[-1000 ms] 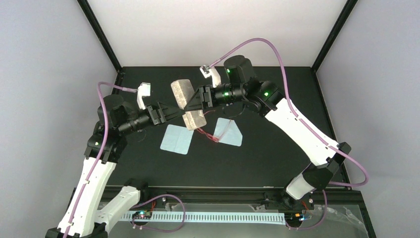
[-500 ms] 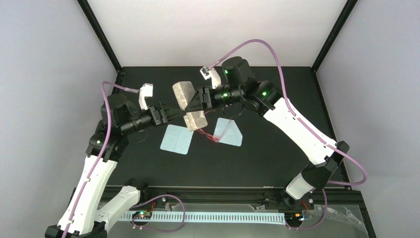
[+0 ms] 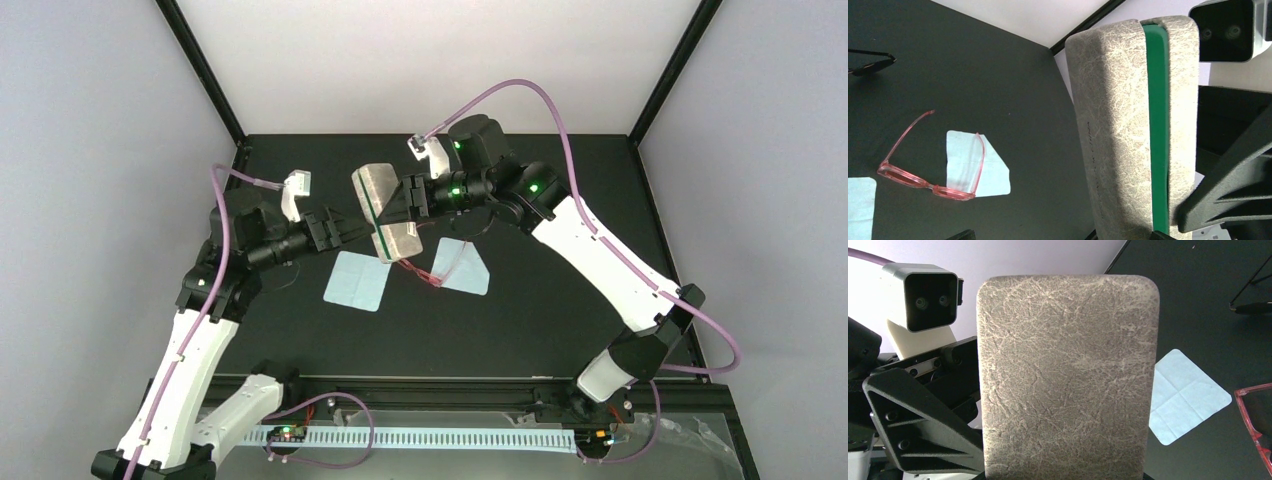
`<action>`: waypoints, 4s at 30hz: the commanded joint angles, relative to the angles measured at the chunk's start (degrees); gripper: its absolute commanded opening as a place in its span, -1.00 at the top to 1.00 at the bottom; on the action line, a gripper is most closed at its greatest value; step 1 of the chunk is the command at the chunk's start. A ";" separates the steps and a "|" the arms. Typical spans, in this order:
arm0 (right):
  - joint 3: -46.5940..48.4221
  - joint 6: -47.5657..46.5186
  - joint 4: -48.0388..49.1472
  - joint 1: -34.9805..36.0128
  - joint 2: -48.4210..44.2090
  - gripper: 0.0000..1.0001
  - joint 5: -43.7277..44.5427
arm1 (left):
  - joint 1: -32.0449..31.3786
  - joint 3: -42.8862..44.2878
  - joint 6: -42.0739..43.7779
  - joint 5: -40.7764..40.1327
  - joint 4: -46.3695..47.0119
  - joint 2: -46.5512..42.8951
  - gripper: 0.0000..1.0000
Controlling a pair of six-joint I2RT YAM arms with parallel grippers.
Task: Organize the sunglasses
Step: Open the sunglasses case at the center of the board.
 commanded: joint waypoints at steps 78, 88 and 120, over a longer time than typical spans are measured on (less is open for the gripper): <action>5.64 1.49 -0.22 -0.52 0.19 0.74 -7.48 | 0.05 4.67 -0.71 -3.79 -0.95 3.97 0.29; 5.90 1.85 -0.79 -0.52 1.39 0.72 -6.00 | 0.05 4.45 0.23 -6.28 -4.41 5.43 0.78; 6.59 -3.42 -13.63 -0.55 2.64 -0.99 6.92 | -0.03 1.14 -0.30 -11.78 -10.27 8.86 0.97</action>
